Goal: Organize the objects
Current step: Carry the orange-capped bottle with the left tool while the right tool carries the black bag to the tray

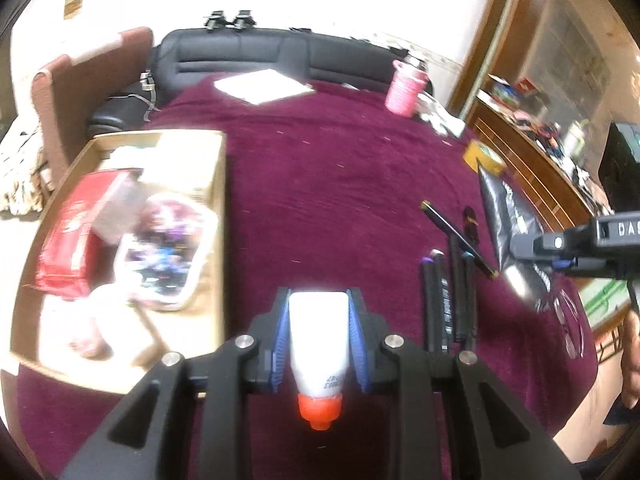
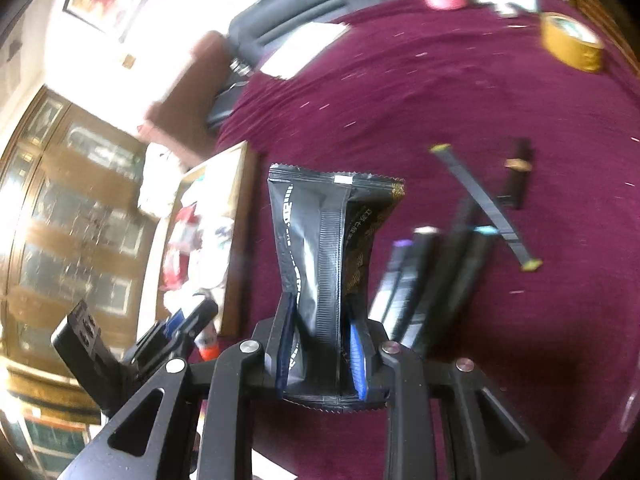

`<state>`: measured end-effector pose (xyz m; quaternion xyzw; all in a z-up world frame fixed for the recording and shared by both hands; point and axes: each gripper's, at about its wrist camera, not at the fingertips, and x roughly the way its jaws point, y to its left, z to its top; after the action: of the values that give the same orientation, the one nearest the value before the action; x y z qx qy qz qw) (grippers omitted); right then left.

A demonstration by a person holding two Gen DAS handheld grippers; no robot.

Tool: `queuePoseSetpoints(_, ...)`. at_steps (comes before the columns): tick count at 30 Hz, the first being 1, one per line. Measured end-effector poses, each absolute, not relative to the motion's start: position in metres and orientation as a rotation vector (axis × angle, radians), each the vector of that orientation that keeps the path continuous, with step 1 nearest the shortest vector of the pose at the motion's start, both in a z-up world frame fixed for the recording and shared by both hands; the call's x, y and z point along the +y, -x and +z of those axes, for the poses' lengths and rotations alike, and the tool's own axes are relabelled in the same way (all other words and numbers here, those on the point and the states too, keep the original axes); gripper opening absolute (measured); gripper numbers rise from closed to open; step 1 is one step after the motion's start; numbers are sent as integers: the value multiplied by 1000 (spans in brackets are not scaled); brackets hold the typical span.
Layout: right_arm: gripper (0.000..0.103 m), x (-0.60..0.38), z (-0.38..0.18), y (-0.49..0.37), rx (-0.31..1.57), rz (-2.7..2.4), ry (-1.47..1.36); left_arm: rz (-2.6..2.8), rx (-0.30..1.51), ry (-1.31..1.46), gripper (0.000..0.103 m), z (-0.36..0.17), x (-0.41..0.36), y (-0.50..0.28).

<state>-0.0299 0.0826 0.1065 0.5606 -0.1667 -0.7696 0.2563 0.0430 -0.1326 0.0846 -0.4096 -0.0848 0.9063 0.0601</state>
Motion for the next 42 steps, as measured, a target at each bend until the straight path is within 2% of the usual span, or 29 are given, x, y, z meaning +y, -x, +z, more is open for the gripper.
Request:
queuePoseSetpoints(11,27,-47,101,29,-332,-1889,-1539,2917,-394,1243,26,98,-238,-61)
queuePoseSetpoints(20,27,-126,77,33,-215,-1853,-1608,2967,-424,1303,26,87,-302,-57)
queuePoseSetpoints(27,27,-157,62,38,-156,-1878,-1651,2967,-426,1345,26,73,-323,-50)
queuePoseSetpoints(33,29,-164,45,44,-177,-1860,-1724,2954,-412,1355,26,66,-332,-40)
queuePoseSetpoints(42,30,-167,51,35,-130,-1872,-1680,2933,-395,1374,26,59,-333,-37)
